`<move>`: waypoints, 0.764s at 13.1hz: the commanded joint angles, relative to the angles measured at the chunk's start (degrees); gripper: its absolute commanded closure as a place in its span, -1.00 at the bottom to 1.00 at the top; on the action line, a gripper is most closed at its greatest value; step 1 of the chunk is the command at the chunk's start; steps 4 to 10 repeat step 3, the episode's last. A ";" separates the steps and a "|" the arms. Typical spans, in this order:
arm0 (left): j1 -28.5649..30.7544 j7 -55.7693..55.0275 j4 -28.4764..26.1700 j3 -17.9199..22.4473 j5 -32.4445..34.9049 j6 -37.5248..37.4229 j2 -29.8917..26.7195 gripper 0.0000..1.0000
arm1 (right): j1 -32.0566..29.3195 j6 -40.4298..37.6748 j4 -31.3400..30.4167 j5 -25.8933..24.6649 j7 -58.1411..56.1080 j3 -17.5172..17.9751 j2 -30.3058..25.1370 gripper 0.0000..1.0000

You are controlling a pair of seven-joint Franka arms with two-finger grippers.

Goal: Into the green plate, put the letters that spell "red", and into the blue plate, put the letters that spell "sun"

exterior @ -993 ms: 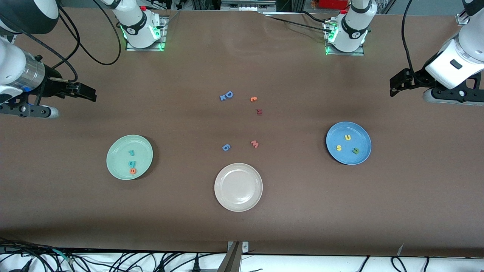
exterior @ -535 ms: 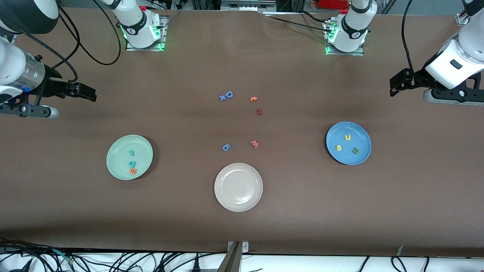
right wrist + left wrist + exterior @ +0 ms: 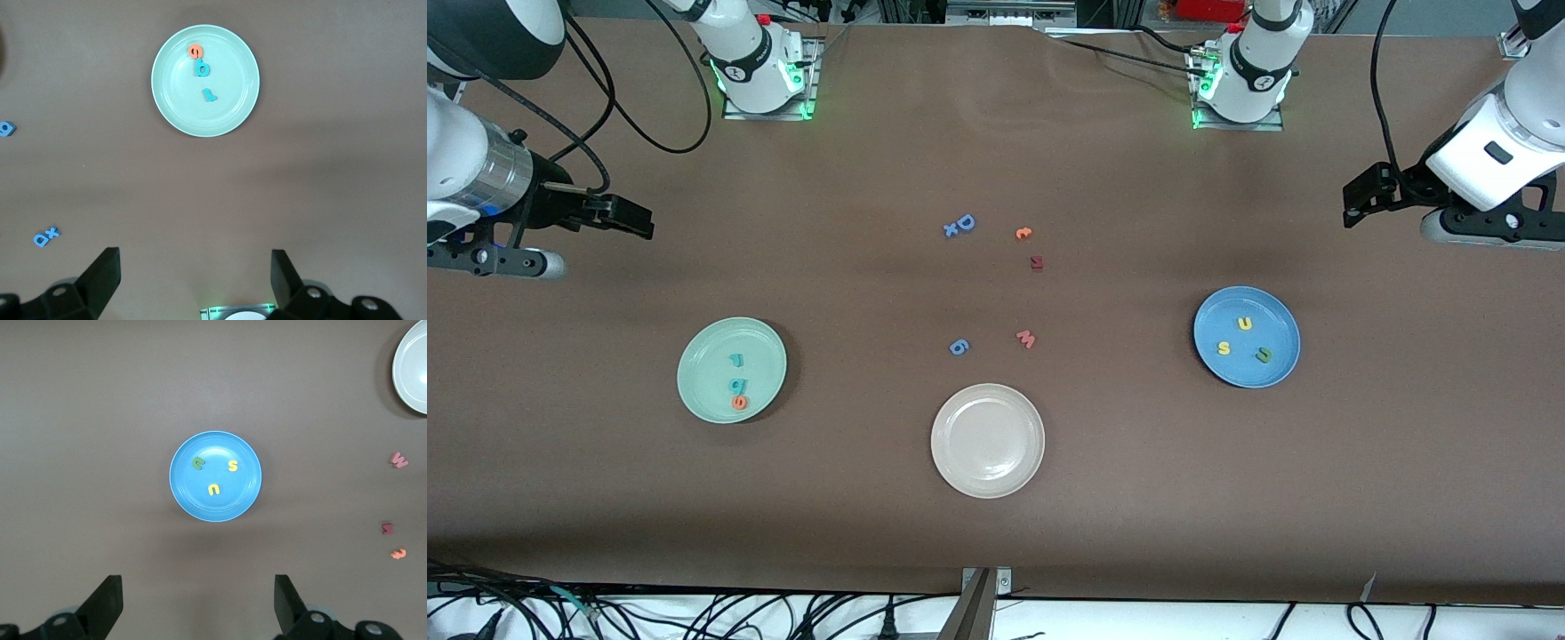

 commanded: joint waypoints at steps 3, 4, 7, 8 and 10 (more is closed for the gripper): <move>-0.53 -0.63 -0.04 0.51 -0.98 0.03 -0.12 -1.00 | 0.17 -0.57 1.01 -0.47 -0.75 -0.28 0.05 -1.00; -0.53 -0.63 -0.04 0.51 -0.98 0.03 -0.12 -1.00 | 0.17 -0.57 1.01 -0.47 -0.75 -0.28 0.05 -1.00; -0.53 -0.63 -0.04 0.51 -0.98 0.03 -0.12 -1.00 | 0.17 -0.57 1.01 -0.47 -0.75 -0.28 0.05 -1.00; -0.53 -0.63 -0.04 0.51 -0.98 0.03 -0.12 -1.00 | 0.17 -0.57 1.01 -0.47 -0.75 -0.28 0.05 -1.00; -0.53 -0.63 -0.04 0.51 -0.98 0.03 -0.12 -1.00 | 0.17 -0.57 1.01 -0.47 -0.75 -0.28 0.05 -1.00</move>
